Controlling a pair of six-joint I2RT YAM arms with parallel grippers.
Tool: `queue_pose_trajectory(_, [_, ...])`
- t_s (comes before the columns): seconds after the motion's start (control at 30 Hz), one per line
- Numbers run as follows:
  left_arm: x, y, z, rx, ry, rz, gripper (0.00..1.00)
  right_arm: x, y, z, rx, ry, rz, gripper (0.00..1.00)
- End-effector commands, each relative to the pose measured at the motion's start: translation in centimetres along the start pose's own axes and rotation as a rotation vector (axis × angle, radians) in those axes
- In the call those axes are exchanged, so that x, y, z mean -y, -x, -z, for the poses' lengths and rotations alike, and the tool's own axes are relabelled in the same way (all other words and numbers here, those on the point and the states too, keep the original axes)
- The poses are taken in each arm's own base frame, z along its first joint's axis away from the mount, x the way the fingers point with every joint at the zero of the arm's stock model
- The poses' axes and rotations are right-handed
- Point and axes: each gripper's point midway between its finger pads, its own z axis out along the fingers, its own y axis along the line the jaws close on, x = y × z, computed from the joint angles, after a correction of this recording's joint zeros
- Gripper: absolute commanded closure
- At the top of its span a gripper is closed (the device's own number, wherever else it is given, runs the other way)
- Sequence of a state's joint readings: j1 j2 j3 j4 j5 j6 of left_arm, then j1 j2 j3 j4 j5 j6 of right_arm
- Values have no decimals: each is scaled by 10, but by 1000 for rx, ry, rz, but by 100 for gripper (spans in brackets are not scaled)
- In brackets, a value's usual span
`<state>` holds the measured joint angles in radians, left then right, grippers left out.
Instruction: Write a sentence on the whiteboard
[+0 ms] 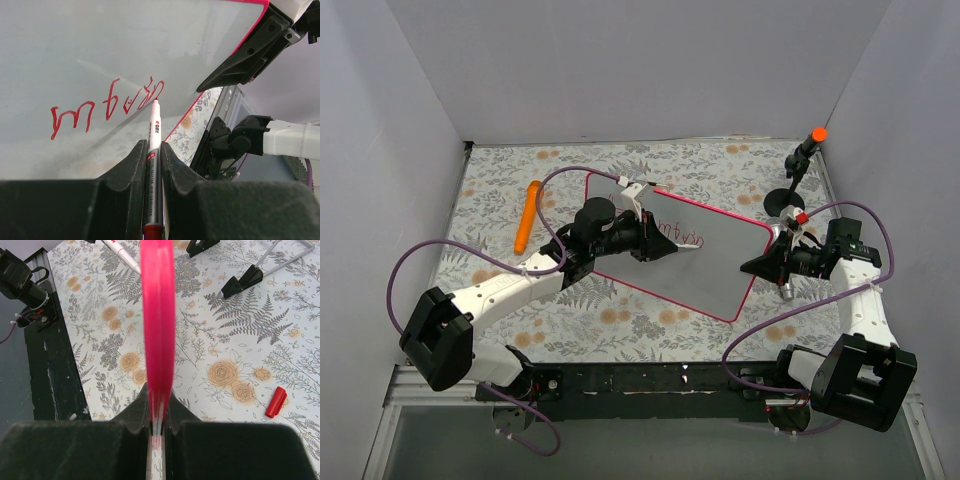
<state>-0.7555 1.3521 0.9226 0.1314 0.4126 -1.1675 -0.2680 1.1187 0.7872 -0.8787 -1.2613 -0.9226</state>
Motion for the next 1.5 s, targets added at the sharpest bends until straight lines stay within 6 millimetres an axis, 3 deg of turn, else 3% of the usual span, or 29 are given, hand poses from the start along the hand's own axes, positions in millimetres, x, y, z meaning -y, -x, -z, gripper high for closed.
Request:
queue_pose_trajectory(0.0, [-7,4,3,14,37,-14,100,16,-7,3,-66,-58,111,99])
queue_pose_trajectory(0.37, [34,27,10,54,-130,-35,100,16,-8,3,-69,-59,109,99])
queue_pose_trajectory(0.9, [27,31,-7,52,-126,-28,100,16,-8,3,-68,-60,109,99])
queue_pose_trajectory(1.47, [25,35,-10,68,-105,-25,100,17,-8,3,-69,-62,109,99])
